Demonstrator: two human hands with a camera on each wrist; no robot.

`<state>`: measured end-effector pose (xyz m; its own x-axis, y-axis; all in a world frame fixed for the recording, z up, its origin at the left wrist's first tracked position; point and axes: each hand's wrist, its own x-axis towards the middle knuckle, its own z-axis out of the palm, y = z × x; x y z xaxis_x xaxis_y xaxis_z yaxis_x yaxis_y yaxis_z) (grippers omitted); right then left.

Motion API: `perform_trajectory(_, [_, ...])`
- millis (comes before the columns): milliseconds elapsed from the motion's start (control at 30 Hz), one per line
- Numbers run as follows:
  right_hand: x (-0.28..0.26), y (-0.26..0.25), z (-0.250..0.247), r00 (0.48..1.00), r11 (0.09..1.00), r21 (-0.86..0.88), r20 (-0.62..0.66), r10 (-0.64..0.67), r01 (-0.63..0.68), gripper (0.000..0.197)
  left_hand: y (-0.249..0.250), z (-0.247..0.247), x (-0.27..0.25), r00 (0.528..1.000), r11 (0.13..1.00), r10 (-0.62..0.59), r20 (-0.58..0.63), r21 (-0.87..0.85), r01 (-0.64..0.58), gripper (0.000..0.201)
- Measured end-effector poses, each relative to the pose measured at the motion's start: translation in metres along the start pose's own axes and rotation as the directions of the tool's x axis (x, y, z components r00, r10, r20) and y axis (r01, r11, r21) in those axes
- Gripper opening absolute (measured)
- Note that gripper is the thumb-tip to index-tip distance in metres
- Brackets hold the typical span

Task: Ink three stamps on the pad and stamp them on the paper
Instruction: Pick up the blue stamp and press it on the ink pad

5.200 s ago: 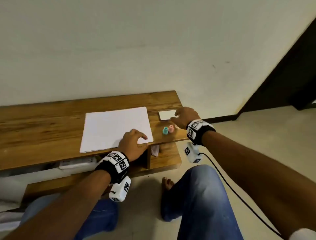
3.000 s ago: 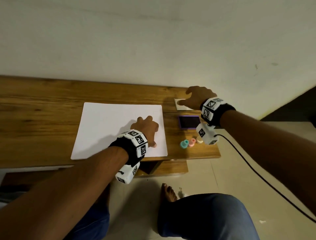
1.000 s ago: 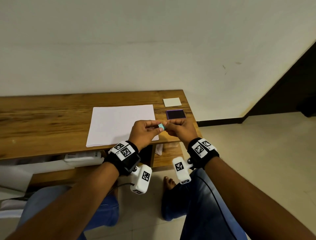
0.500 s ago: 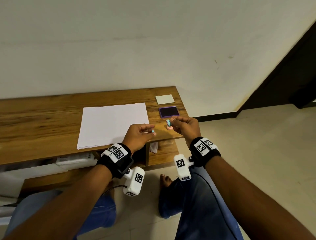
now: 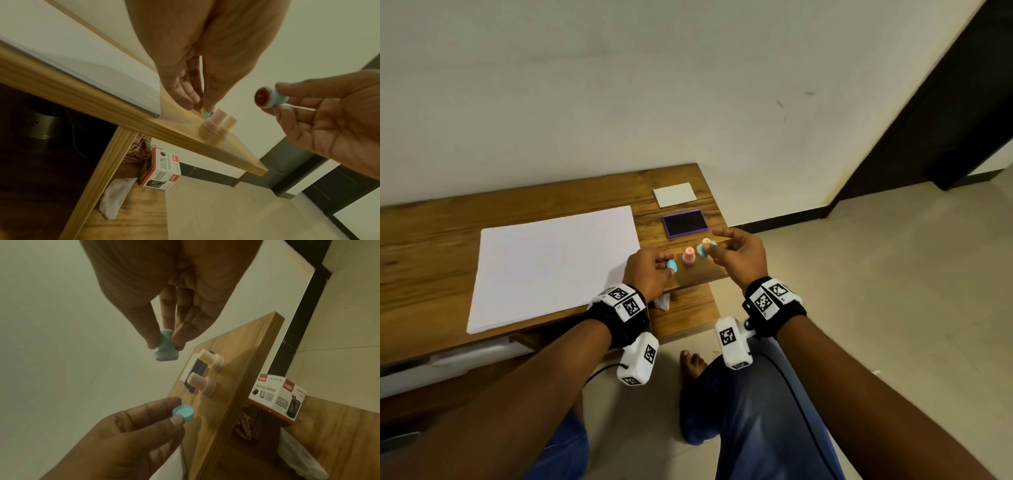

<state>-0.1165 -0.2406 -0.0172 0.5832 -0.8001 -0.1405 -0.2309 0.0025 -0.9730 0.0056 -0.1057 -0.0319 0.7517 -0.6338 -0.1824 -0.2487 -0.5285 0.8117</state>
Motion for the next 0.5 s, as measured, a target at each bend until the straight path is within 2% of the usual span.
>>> perform_trajectory(133, [0.015, 0.0, -0.002, 1.0, 1.0, -0.009, 0.002, 0.008, -0.008, 0.036, -0.007, 0.005, 0.012, 1.0, 0.997, 0.015, 0.014, 0.074, -0.016, 0.031])
perform_trajectory(300, [0.029, -0.004, 0.002, 1.0, 0.999, -0.049, 0.015, -0.014, 0.015, 0.024, -0.013, 0.005, 0.015, 1.0, 0.991, 0.024, 0.015, 0.132, -0.026, 0.033])
perform_trajectory(433, [0.036, -0.006, 0.005, 0.999, 0.995, -0.092, 0.029, -0.032, 0.034, 0.027, -0.01, 0.002, 0.018, 0.997, 0.988, 0.028, 0.068, 0.15, -0.038, 0.044])
perform_trajectory(500, [0.041, -0.011, 0.005, 0.998, 0.989, -0.136, 0.043, -0.047, 0.053, 0.028, -0.008, -0.003, 0.022, 0.998, 0.988, 0.04, 0.05, 0.148, -0.047, 0.044])
